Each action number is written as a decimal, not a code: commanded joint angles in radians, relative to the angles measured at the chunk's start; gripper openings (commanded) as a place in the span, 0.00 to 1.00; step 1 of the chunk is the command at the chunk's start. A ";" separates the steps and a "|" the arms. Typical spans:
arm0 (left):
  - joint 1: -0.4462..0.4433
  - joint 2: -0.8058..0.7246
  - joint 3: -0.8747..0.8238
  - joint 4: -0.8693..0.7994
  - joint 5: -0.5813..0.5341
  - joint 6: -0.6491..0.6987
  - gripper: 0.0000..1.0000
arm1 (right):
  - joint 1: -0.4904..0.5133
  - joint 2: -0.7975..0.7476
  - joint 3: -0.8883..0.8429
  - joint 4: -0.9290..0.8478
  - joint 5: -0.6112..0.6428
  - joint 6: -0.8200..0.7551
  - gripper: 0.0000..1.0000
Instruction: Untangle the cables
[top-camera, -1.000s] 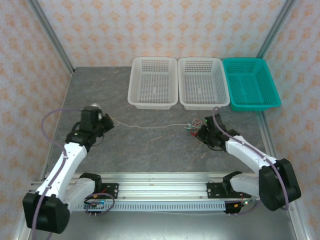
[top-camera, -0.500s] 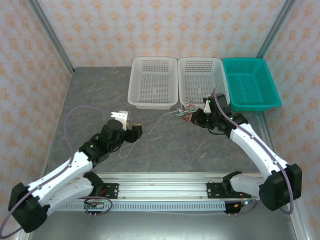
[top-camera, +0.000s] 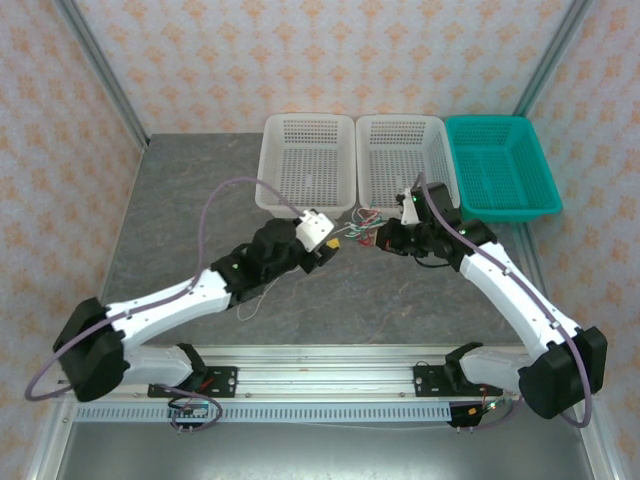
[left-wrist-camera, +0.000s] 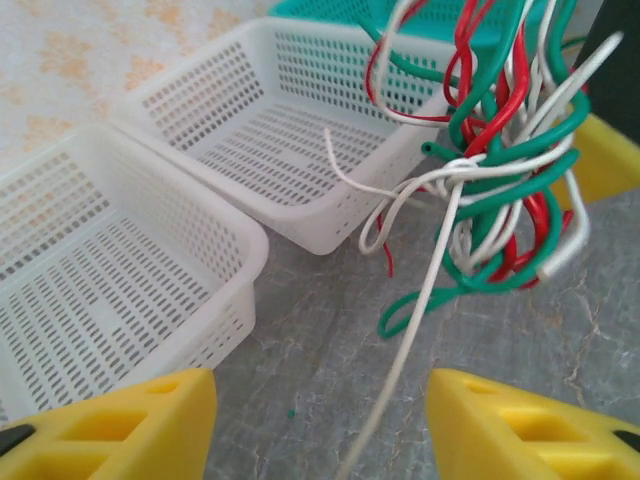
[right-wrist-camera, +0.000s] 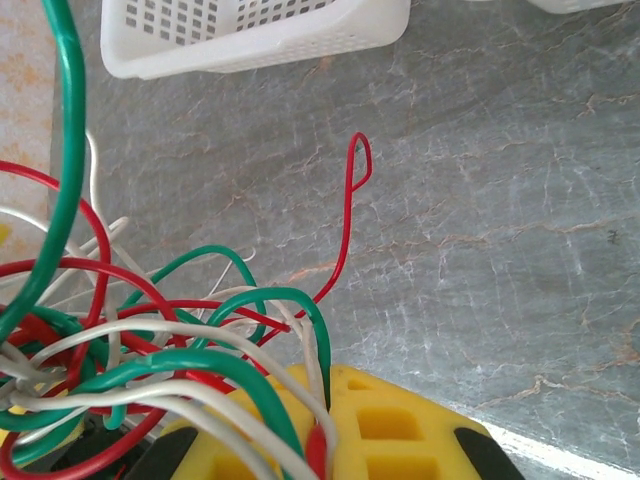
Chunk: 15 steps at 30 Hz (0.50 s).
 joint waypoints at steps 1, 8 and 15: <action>0.000 0.061 0.076 0.032 0.034 0.095 0.52 | 0.015 0.002 0.048 -0.026 -0.005 -0.018 0.00; 0.007 0.087 0.106 0.053 -0.010 0.048 0.00 | 0.025 0.001 0.024 -0.010 0.102 0.028 0.00; 0.072 -0.052 0.013 0.083 -0.027 -0.133 0.00 | -0.025 0.001 -0.110 0.031 0.378 0.177 0.00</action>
